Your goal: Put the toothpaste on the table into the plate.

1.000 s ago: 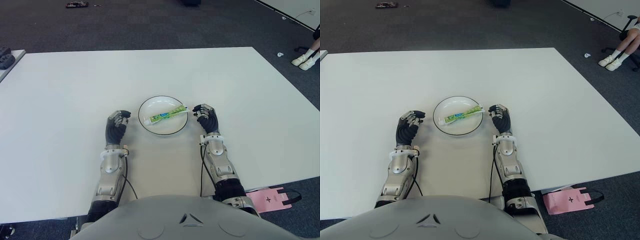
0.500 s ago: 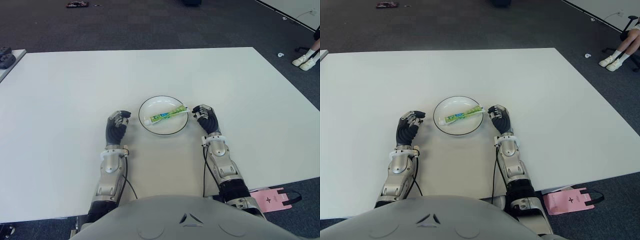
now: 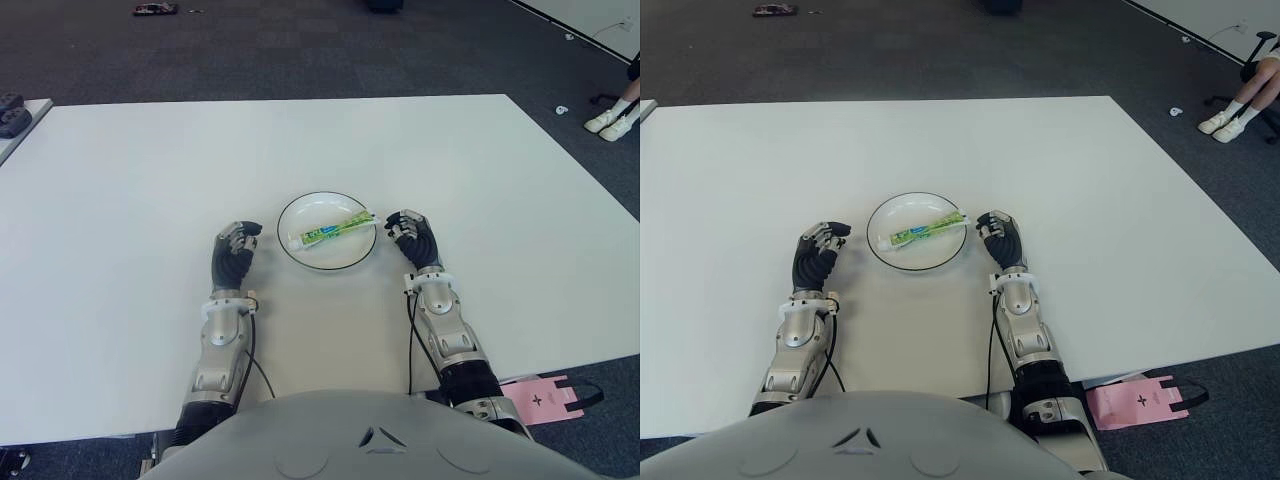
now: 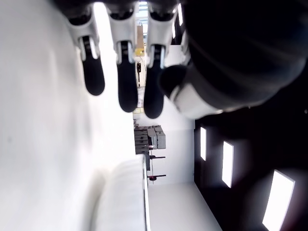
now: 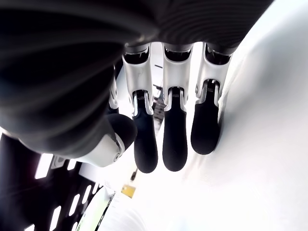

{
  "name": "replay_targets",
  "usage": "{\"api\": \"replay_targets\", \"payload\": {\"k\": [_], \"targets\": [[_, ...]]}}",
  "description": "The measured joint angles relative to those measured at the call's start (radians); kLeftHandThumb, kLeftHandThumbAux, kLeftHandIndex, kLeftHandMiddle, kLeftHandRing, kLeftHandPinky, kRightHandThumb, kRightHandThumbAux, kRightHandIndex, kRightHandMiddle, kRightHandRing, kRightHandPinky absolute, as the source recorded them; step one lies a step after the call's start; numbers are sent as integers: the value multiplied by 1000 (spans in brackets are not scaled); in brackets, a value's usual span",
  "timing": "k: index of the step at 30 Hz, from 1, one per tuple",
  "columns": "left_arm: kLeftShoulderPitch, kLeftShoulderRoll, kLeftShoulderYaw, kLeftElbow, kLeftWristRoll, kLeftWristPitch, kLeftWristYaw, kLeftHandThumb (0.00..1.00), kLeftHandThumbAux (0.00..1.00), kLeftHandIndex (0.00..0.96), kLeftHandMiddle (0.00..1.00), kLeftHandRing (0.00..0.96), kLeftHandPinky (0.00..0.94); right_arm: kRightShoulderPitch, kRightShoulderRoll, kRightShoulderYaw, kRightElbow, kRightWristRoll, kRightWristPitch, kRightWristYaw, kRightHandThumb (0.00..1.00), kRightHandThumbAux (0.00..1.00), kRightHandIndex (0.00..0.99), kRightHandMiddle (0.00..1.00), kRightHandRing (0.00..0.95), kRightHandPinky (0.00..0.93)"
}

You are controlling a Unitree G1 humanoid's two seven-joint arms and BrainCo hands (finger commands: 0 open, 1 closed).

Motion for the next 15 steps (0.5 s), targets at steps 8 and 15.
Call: {"api": "replay_targets", "payload": {"k": [8, 15], "targets": [[0, 1, 0, -1, 0, 0, 0, 710, 720, 418, 396, 352, 288, 7, 5, 3, -6, -1, 0, -15, 709, 735, 422, 521, 515, 508], [1, 1, 2, -5, 0, 10, 0, 710, 721, 418, 390, 351, 309, 16, 28, 2, -10, 3, 0, -41, 712, 734, 424, 530, 521, 512]]}}
